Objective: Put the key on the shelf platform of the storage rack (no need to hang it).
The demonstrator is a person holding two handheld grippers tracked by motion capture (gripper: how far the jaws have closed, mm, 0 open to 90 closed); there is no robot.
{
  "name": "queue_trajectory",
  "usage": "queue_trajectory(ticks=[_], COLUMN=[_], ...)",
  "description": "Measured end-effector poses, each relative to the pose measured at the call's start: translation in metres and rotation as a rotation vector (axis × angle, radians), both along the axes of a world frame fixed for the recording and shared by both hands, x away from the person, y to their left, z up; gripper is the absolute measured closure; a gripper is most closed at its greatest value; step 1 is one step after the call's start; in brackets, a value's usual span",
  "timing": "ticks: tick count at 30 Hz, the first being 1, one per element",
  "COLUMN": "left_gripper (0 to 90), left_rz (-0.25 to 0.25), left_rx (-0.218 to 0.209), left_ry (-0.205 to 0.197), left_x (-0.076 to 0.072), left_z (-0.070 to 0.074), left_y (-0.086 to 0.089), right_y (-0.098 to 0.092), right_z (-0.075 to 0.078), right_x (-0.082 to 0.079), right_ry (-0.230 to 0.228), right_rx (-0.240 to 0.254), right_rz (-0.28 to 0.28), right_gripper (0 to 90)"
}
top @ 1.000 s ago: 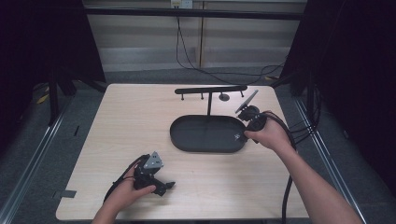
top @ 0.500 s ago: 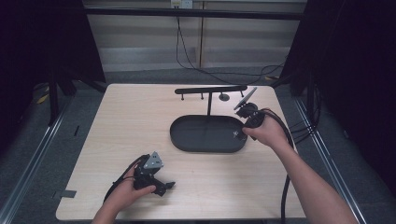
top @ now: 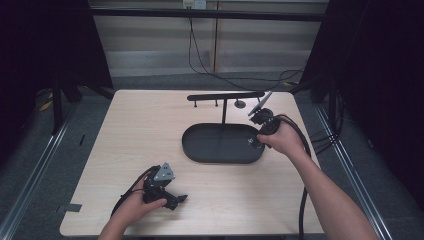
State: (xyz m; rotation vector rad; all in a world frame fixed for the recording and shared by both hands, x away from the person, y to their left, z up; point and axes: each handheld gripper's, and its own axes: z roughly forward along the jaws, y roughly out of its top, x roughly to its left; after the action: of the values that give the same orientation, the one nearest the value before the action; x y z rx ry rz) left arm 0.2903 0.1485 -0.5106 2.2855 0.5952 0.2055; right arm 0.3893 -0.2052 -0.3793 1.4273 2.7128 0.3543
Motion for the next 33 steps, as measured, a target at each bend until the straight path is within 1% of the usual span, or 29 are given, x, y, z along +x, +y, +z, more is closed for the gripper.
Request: queue_trajectory(ticks=[6,14,15,17,20,21,28,30,33], left_gripper=[0.5,0.5,0.5,0.5,0.5,0.5,0.5,0.5,0.5], left_rz=[0.0,0.0,0.0,0.0,0.001,0.0,0.0,-0.001,0.0], left_rx=[0.001,0.001,0.0,0.0,0.003,0.001,0.002,0.001,0.001], left_ry=[0.0,0.0,0.0,0.0,-0.001,0.0,0.0,0.001,0.0], left_x=[0.0,0.0,0.0,0.0,0.0,0.0,0.0,0.0,0.0], left_z=[0.0,0.0,0.0,0.0,0.0,0.0,0.0,0.0,0.0], left_y=[0.0,0.0,0.0,0.0,0.0,0.0,0.0,0.0,0.0], right_y=[0.001,0.002,0.001,0.001,0.0,0.0,-0.001,0.0,0.001], right_z=[-0.002,-0.005,-0.006,-0.007,-0.008,-0.009,-0.013,-0.014,-0.015], right_x=[0.003,0.007,0.008,0.009,0.01,0.011,0.014,0.014,0.015], right_ry=[-0.011,-0.008,-0.007,-0.012,-0.008,-0.009,-0.013,-0.004,-0.005], right_rx=[0.003,-0.005,0.003,-0.002,-0.001,0.005,0.007,0.007,0.005], right_rz=[0.0,-0.009,-0.008,-0.01,-0.016,-0.021,-0.02,-0.023,-0.023], right_gripper=[69.5,69.5,69.5,69.5,69.5,69.5,69.5,69.4,69.5])
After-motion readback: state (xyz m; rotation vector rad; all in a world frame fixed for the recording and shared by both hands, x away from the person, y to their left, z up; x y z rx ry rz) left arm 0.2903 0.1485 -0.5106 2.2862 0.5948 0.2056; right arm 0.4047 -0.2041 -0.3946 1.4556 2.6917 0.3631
